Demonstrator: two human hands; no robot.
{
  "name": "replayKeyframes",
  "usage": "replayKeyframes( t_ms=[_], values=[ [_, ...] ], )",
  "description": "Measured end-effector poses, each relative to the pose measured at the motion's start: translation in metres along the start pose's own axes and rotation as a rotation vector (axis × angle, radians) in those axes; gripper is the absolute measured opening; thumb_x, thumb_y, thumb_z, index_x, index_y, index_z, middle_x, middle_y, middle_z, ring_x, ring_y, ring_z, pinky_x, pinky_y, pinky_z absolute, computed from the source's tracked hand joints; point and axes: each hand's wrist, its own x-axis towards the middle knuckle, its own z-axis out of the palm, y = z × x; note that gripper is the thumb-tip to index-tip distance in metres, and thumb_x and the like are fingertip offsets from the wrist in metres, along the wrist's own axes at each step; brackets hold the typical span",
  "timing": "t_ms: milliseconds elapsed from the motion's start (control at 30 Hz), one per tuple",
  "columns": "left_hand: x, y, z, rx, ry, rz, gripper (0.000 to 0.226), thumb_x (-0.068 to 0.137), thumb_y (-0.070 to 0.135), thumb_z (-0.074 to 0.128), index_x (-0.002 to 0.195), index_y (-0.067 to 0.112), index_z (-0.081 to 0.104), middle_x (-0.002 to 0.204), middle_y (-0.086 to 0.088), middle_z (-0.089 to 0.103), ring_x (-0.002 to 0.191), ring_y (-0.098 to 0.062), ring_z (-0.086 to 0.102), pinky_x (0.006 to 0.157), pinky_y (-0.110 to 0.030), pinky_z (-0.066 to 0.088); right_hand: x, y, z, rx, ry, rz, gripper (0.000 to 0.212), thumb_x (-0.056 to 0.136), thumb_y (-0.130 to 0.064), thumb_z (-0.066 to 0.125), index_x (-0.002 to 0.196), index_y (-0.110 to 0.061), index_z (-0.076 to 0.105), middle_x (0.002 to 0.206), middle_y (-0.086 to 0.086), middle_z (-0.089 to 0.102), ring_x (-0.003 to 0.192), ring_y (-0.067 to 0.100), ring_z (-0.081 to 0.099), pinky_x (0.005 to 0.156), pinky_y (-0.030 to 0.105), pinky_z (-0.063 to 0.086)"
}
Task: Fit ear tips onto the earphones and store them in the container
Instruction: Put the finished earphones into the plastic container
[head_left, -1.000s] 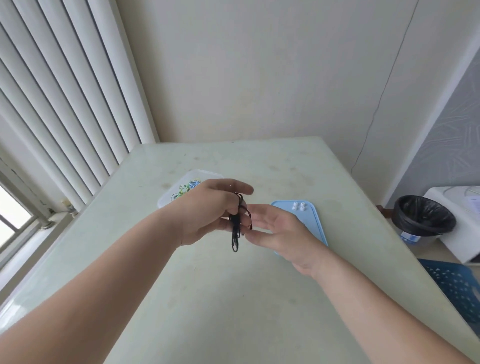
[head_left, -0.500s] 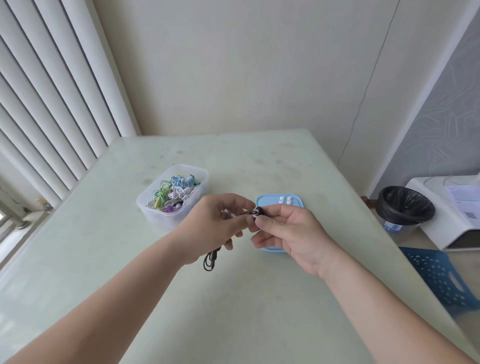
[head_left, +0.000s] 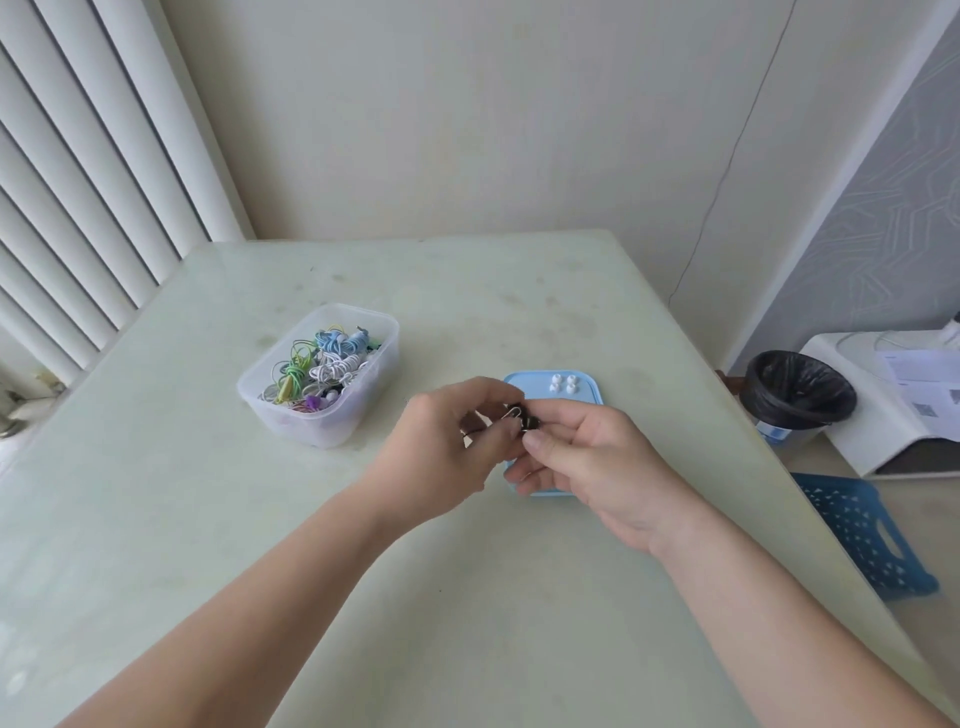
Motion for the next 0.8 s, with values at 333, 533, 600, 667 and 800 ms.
replayKeyframes(
  t_ms=[333, 533, 600, 667, 800],
  values=[
    [0.001, -0.007, 0.014, -0.352, 0.047, -0.162, 0.02, 0.102, 0.014, 0.064, 0.122, 0.016, 0.063, 0.094, -0.001, 0.081, 0.089, -0.013, 0.078, 0.074, -0.023, 0.059, 0.006, 0.004, -0.006, 0.219, 0.278, 0.042, 0.024, 0.083, -0.001, 0.08, 0.105, 0.0, 0.073, 0.092, 0.02, 0.076, 0.076, 0.029, 0.071, 0.072, 0.036, 0.06],
    [0.0, -0.005, 0.022, -0.44, 0.096, -0.194, 0.005, 0.102, 0.011, 0.064, 0.105, 0.008, 0.067, 0.094, -0.012, 0.078, 0.089, -0.027, 0.077, 0.079, -0.038, 0.064, 0.009, 0.003, -0.004, 0.083, 0.274, 0.06, 0.012, 0.081, -0.008, 0.083, 0.088, -0.001, 0.077, 0.078, 0.016, 0.074, 0.064, 0.026, 0.068, 0.06, 0.032, 0.057],
    [-0.001, -0.006, 0.027, -0.441, 0.109, -0.208, 0.004, 0.103, 0.011, 0.062, 0.104, 0.008, 0.065, 0.095, -0.016, 0.074, 0.087, -0.035, 0.074, 0.079, -0.046, 0.065, 0.012, 0.005, -0.003, 0.051, 0.253, 0.065, 0.01, 0.083, -0.009, 0.082, 0.088, -0.002, 0.078, 0.08, 0.018, 0.074, 0.065, 0.026, 0.067, 0.06, 0.033, 0.056],
    [0.0, -0.006, 0.03, -0.439, 0.13, -0.222, 0.004, 0.103, 0.011, 0.061, 0.102, 0.008, 0.065, 0.089, -0.012, 0.073, 0.079, -0.032, 0.072, 0.075, -0.045, 0.065, 0.012, 0.005, -0.004, -0.007, 0.196, 0.061, 0.007, 0.088, -0.007, 0.077, 0.093, -0.003, 0.079, 0.086, 0.021, 0.075, 0.068, 0.025, 0.067, 0.064, 0.033, 0.057],
    [0.001, -0.007, 0.03, -0.43, 0.189, -0.267, 0.005, 0.103, 0.009, 0.06, 0.102, 0.005, 0.063, 0.077, -0.003, 0.071, 0.063, -0.019, 0.067, 0.052, -0.025, 0.053, 0.012, 0.003, -0.011, -0.165, 0.051, 0.061, 0.019, 0.099, -0.003, 0.063, 0.112, -0.009, 0.077, 0.093, 0.013, 0.076, 0.074, 0.018, 0.065, 0.07, 0.03, 0.058]
  ],
)
